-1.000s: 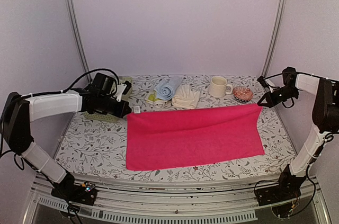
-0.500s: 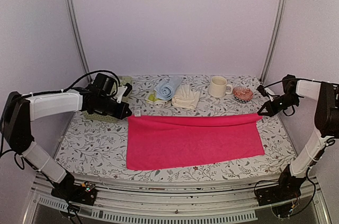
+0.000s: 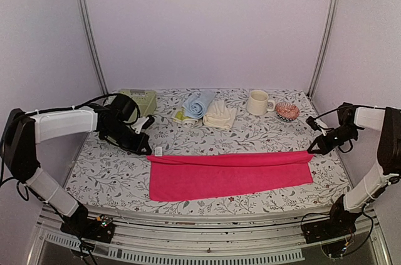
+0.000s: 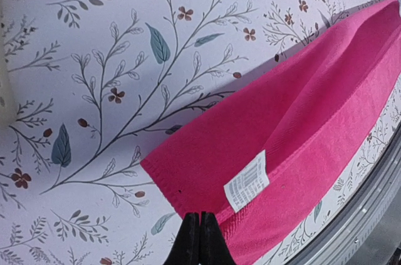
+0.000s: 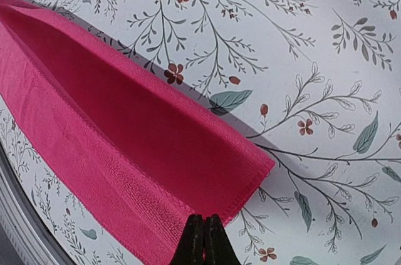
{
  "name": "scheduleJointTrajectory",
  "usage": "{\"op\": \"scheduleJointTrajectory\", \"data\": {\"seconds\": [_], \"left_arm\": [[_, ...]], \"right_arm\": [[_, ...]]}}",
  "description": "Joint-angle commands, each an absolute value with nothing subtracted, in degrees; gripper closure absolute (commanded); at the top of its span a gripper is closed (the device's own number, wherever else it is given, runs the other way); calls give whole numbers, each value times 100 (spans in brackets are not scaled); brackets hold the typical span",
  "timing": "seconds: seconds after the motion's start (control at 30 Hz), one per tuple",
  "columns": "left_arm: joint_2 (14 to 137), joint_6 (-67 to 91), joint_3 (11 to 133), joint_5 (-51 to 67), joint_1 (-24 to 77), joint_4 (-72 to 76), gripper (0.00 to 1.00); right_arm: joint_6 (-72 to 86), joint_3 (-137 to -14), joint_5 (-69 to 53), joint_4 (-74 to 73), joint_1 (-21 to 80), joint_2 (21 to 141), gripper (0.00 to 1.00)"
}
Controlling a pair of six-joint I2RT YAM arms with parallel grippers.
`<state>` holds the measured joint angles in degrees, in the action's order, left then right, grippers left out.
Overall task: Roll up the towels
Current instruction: Fold the towel at the center of the board.
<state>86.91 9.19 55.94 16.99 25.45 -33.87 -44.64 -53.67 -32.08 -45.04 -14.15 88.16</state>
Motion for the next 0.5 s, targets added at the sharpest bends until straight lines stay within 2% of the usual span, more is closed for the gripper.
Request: {"op": "scheduleJointTrajectory", "data": {"seconds": [0.0,0.47], "left_arm": [[8784,1095,5598,2004,2529,-4095,100],[9124,1186,5529,1991,2983,-4535,100]], "right_arm": [[-4686,-5259,-3156,-4665,-1659,8684,97],[-5358,-4739,-2865,-4713,-1760,8571,97]]}}
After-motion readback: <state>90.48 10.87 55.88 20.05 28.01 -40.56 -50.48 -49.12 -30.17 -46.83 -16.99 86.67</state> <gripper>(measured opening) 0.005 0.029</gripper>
